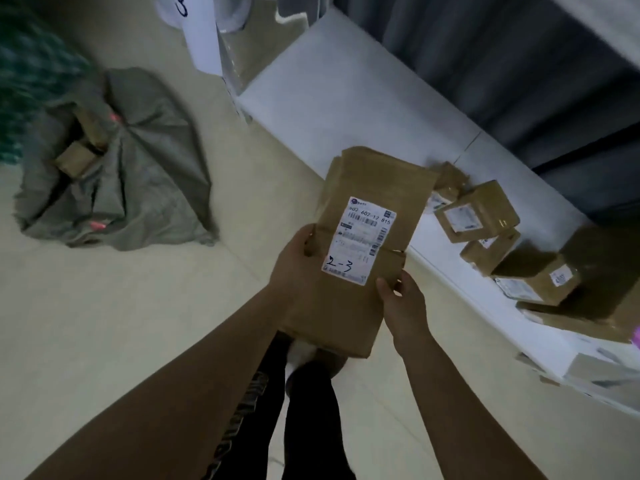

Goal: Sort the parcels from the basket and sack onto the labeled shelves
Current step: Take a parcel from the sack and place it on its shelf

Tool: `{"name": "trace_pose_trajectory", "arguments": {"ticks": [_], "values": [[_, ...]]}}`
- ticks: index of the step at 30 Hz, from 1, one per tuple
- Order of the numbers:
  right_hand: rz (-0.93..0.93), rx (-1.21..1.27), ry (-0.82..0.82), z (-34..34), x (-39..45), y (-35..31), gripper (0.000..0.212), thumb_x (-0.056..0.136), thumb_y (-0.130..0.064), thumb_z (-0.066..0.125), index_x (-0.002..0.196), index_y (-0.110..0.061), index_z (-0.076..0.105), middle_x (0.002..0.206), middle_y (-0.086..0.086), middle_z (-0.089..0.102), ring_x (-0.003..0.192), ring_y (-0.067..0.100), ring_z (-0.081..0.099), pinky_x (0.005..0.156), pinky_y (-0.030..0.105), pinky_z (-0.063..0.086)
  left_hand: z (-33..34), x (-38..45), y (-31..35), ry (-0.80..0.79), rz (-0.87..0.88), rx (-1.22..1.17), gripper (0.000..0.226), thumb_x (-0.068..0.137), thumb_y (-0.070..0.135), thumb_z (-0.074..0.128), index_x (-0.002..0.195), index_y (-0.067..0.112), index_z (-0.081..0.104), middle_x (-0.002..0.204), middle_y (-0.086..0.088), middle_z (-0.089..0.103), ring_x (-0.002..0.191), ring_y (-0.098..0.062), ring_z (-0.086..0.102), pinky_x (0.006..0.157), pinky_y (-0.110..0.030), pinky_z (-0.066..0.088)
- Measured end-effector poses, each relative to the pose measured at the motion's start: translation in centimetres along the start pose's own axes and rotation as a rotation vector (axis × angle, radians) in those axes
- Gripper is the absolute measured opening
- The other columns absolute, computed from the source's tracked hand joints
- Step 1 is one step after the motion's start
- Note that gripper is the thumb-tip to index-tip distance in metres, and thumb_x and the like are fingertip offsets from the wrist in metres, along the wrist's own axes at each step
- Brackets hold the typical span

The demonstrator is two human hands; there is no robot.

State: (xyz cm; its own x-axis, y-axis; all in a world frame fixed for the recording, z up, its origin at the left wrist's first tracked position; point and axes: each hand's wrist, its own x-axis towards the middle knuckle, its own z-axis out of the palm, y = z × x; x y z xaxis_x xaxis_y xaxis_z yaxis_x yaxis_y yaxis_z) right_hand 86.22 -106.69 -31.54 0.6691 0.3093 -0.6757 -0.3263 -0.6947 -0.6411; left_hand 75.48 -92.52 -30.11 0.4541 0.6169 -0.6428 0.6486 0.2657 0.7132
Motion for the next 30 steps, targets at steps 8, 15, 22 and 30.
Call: {"name": "trace_pose_trajectory", "arguments": {"ticks": [8, 15, 22, 30], "values": [[-0.026, -0.019, 0.073, 3.4, 8.8, 3.0, 0.035, 0.095, -0.013, 0.059, 0.13, -0.015, 0.059, 0.122, 0.002, 0.063, 0.111, 0.02, 0.058, 0.093, 0.035, 0.048, 2.1, 9.0, -3.7, 0.012, -0.002, 0.094, 0.037, 0.087, 0.034, 0.054, 0.121, 0.022, 0.046, 0.104, 0.003, 0.065, 0.092, -0.021, 0.066, 0.08, -0.049, 0.056], [-0.077, -0.028, 0.169, 3.6, 14.5, 2.2, 0.033, 0.092, -0.014, 0.064, 0.125, -0.013, 0.063, 0.116, 0.001, 0.066, 0.108, 0.02, 0.06, 0.092, 0.036, 0.049, 3.4, 14.5, -1.4, 0.037, 0.077, 0.243, 0.018, 0.093, 0.022, 0.052, 0.104, 0.009, 0.044, 0.093, 0.002, 0.059, 0.088, -0.023, 0.061, 0.075, -0.041, 0.053], [-0.19, -0.051, 0.318, 1.8, 18.9, 1.4, 0.031, 0.09, -0.017, 0.068, 0.12, -0.01, 0.066, 0.11, 0.003, 0.065, 0.099, 0.018, 0.059, 0.084, 0.024, 0.04, 5.3, 18.4, 0.6, 0.033, 0.176, 0.279, 0.014, 0.092, 0.016, 0.051, 0.1, 0.009, 0.042, 0.099, -0.001, 0.058, 0.091, -0.023, 0.058, 0.077, -0.043, 0.053], [-0.261, 0.148, 0.466, 4.3, 24.0, 6.7, 0.015, 0.086, -0.011, 0.072, 0.101, -0.013, 0.071, 0.099, -0.001, 0.066, 0.095, 0.015, 0.062, 0.081, 0.023, 0.045, 9.4, 24.0, -3.1, 0.061, 0.286, 0.218, 0.013, 0.089, 0.001, 0.051, 0.097, 0.007, 0.041, 0.093, -0.005, 0.06, 0.084, -0.017, 0.053, 0.074, -0.042, 0.05]]}}
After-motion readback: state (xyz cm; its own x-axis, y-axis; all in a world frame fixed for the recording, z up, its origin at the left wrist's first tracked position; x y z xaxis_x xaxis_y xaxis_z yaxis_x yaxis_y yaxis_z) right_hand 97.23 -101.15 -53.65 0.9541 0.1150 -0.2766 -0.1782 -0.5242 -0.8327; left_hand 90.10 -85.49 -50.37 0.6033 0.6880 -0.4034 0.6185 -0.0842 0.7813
